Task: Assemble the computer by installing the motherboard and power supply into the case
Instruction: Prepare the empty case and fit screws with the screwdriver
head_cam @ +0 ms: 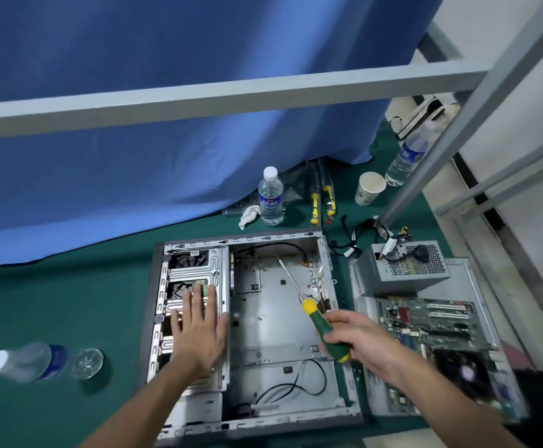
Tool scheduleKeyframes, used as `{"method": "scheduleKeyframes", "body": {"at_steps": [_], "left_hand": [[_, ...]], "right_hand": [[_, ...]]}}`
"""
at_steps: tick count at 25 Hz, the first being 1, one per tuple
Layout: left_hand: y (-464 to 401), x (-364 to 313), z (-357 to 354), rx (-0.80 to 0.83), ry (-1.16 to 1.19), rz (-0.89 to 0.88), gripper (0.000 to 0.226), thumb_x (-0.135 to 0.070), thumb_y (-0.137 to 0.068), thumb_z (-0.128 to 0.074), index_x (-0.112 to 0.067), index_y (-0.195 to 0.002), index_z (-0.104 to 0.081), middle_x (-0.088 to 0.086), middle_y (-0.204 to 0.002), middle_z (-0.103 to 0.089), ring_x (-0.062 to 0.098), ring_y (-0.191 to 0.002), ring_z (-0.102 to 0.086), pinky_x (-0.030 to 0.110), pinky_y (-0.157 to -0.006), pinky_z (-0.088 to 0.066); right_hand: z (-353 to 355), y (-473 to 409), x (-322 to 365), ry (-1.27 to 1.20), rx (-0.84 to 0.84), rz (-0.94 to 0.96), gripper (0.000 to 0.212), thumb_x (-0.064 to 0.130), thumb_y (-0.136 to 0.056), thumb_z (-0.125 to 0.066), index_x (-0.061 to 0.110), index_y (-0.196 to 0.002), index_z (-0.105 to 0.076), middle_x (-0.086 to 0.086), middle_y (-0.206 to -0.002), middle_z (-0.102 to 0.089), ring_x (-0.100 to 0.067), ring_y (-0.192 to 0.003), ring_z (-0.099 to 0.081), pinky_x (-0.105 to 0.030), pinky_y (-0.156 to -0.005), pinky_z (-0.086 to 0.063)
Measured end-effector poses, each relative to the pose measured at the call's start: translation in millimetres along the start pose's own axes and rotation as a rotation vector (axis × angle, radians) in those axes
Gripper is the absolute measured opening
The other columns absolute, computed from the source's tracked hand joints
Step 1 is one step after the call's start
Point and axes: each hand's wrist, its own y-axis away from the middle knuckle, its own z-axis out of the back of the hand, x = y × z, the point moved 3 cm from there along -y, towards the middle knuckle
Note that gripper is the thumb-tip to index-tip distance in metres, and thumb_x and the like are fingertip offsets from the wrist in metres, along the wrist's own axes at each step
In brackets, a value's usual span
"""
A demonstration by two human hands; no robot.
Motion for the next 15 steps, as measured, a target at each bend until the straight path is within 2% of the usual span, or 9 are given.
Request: {"method": "scheduleKeyframes", "body": {"at_steps": [2, 4, 6, 8, 9, 10, 11, 13, 15], "left_hand": [[-0.3, -10.4, 5.1, 0.027, -0.024, 0.028, 0.067, -0.052, -0.101, -0.004, -0.019, -0.151, 0.024, 0.007, -0.160, 0.029, 0.025, -0.146, 0.030, 0.052, -0.121, 0.009], [12.5, -37.3, 13.0, -0.087, 0.038, 0.002, 0.065, -0.048, -0.104, -0.018, -0.017, -0.158, 0.001, 0.010, -0.164, 0.015, 0.026, -0.150, 0.017, 0.048, -0.122, 0.004], [37.6, -76.8, 17.0, -0.125, 0.321, -0.100, 0.058, -0.054, -0.102, -0.029, -0.021, -0.150, -0.034, 0.005, -0.160, -0.022, 0.023, -0.150, -0.015, 0.033, -0.121, -0.017], [66.6, -119.2, 15.4, 0.153, 0.783, -0.088, 0.037, -0.060, -0.098, -0.038, -0.038, -0.120, -0.057, -0.016, -0.126, -0.059, 0.005, -0.123, -0.053, 0.015, -0.098, -0.044], [76.0, -134.8, 12.8, 0.277, 1.024, -0.056, 0.028, -0.054, -0.099, -0.045, -0.035, -0.107, -0.063, -0.016, -0.107, -0.067, 0.004, -0.104, -0.064, 0.017, -0.085, -0.053], [77.2, -141.2, 8.3, 0.287, 1.172, -0.009, 0.023, -0.043, -0.100, -0.052, -0.024, -0.099, -0.065, -0.008, -0.094, -0.070, 0.009, -0.090, -0.067, 0.027, -0.080, -0.058], [76.8, -141.4, 7.0, 0.211, 1.208, 0.039, 0.021, -0.033, -0.100, -0.056, -0.014, -0.096, -0.063, -0.001, -0.086, -0.067, 0.013, -0.081, -0.065, 0.033, -0.077, -0.057], [74.5, -125.2, 16.7, 0.018, 1.108, 0.129, 0.021, -0.027, -0.100, -0.055, -0.007, -0.093, -0.058, 0.002, -0.079, -0.058, 0.013, -0.071, -0.055, 0.020, -0.064, -0.047], [67.9, -91.7, 30.6, -0.108, 0.786, 0.207, 0.023, -0.032, -0.101, -0.052, -0.012, -0.089, -0.052, -0.001, -0.078, -0.056, 0.009, -0.064, -0.050, 0.014, -0.052, -0.039]], "right_hand": [[9.1, 3.5, -10.6, -0.008, 0.025, -0.005, 0.036, 0.007, -0.087, -0.067, 0.018, -0.120, -0.056, -0.007, -0.098, -0.076, -0.027, -0.100, -0.071, -0.063, -0.100, -0.044], [10.3, 5.5, -17.1, -0.004, 0.056, 0.009, 0.039, 0.015, -0.087, -0.071, 0.021, -0.122, -0.055, -0.002, -0.105, -0.075, -0.020, -0.097, -0.072, -0.055, -0.097, -0.050], [4.0, 5.2, -20.1, -0.016, 0.079, 0.039, 0.044, 0.020, -0.085, -0.075, 0.019, -0.125, -0.057, 0.001, -0.115, -0.070, -0.014, -0.097, -0.071, -0.039, -0.089, -0.057], [-6.6, 5.4, -16.7, 0.020, 0.097, 0.108, 0.037, 0.017, -0.086, -0.074, 0.019, -0.121, -0.063, -0.001, -0.116, -0.070, -0.013, -0.099, -0.070, -0.027, -0.083, -0.057], [-13.4, 5.2, -13.9, 0.055, 0.114, 0.151, 0.031, 0.013, -0.088, -0.072, 0.020, -0.118, -0.066, -0.002, -0.113, -0.071, -0.014, -0.099, -0.070, -0.027, -0.085, -0.056], [-20.6, 5.2, -11.1, 0.094, 0.142, 0.192, 0.030, 0.009, -0.089, -0.070, 0.019, -0.117, -0.067, -0.002, -0.110, -0.073, -0.015, -0.100, -0.070, -0.030, -0.090, -0.056], [-26.9, 5.9, -9.4, 0.138, 0.169, 0.223, 0.030, 0.010, -0.089, -0.068, 0.018, -0.119, -0.066, -0.001, -0.108, -0.073, -0.015, -0.101, -0.070, -0.032, -0.094, -0.054], [-30.5, 8.3, -8.7, 0.251, 0.176, 0.261, 0.036, 0.022, -0.091, -0.069, 0.030, -0.123, -0.057, 0.008, -0.113, -0.068, -0.006, -0.104, -0.066, -0.027, -0.095, -0.050], [-19.7, 9.9, -15.9, 0.383, 0.119, 0.291, 0.042, 0.029, -0.093, -0.065, 0.037, -0.131, -0.048, 0.017, -0.116, -0.059, 0.003, -0.104, -0.060, -0.014, -0.086, -0.047]]}}
